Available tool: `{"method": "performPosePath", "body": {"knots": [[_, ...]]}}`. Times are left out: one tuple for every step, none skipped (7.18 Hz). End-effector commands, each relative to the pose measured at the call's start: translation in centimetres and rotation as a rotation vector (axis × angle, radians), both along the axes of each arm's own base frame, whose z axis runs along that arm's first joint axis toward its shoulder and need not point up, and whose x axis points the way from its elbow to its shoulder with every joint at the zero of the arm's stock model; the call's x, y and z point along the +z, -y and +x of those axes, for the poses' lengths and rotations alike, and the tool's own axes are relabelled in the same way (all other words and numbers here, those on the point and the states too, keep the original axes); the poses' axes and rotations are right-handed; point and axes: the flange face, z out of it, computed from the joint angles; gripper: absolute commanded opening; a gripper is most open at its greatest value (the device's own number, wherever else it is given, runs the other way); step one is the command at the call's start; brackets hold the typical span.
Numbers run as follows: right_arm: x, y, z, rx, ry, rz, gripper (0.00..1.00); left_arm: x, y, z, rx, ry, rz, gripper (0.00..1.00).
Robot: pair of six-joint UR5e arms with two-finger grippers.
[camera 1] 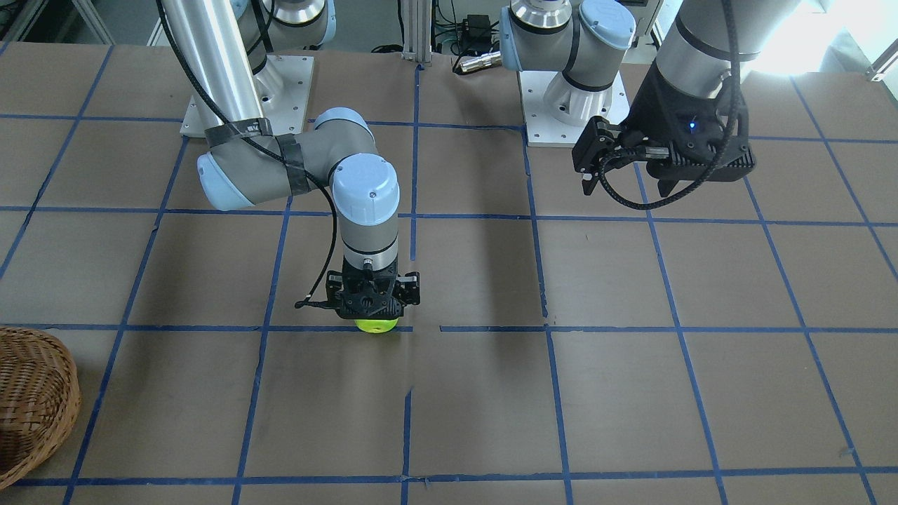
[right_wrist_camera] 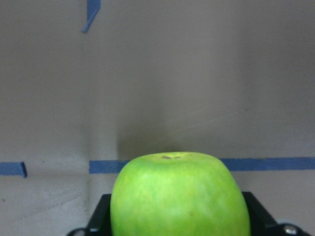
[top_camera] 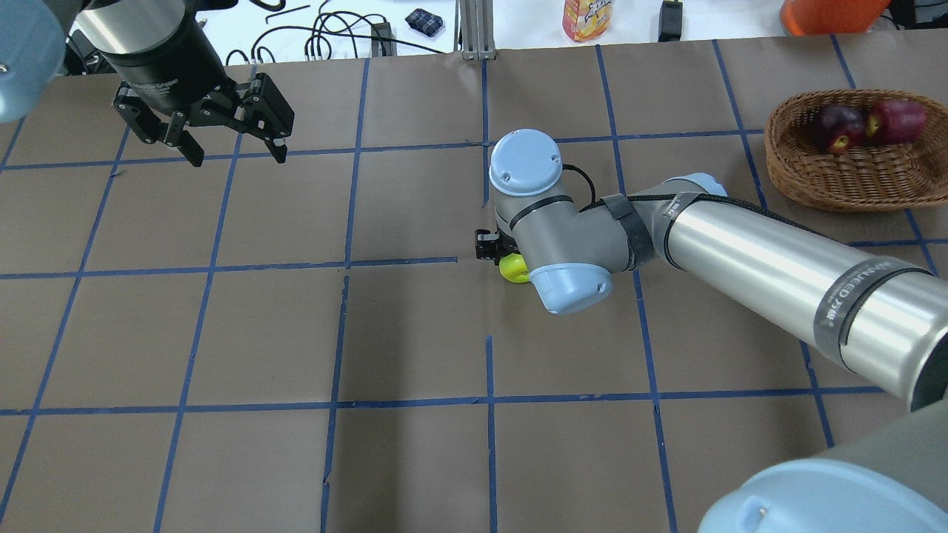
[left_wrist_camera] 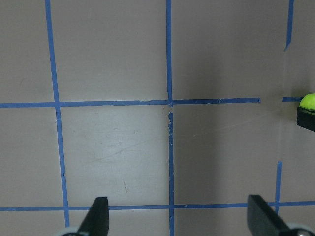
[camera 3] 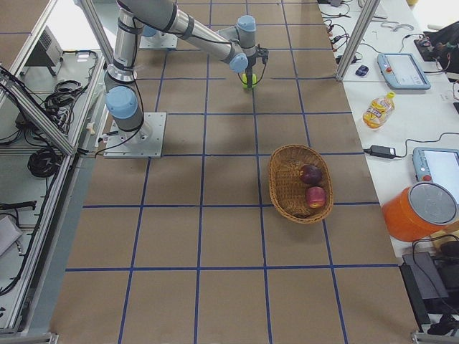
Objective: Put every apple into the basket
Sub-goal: 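Carry the green apple with the right gripper to the basket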
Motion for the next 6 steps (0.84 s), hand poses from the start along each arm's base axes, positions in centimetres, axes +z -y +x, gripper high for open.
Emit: {"method": "performPosePath", "body": {"knots": [[1.5, 1.3, -1.5, -0.004, 0.006, -0.030, 0.47, 0.1, 0.0, -0.1, -0.001, -0.002, -0.004, 1.00], [5.1, 2.8, -4.7, -0.011, 0.012, -0.080, 0.47, -0.2, -0.1, -0.1, 0.001, -0.001, 0.002, 1.00], [7.4, 4.8, -10.8, -0.057, 0.011, -0.104, 0.47, 0.2, -0.1, -0.3, -0.003, -0.002, -0.004, 1.00], [9.0, 6.5, -16.3, -0.122, 0.011, -0.119, 0.46, 0.2, -0.2, -0.6, -0.006, -0.010, -0.004, 1.00], [9.5, 7.4, -21.0, -0.054, -0.022, -0.122, 0.45, 0.1, -0.1, -0.7, 0.017, -0.013, -0.001, 1.00], [9.5, 8.1, -27.2, 0.028, -0.061, -0.109, 0.39, 0.0, 0.0, -0.7, 0.021, -0.018, -0.001, 1.00]]}}
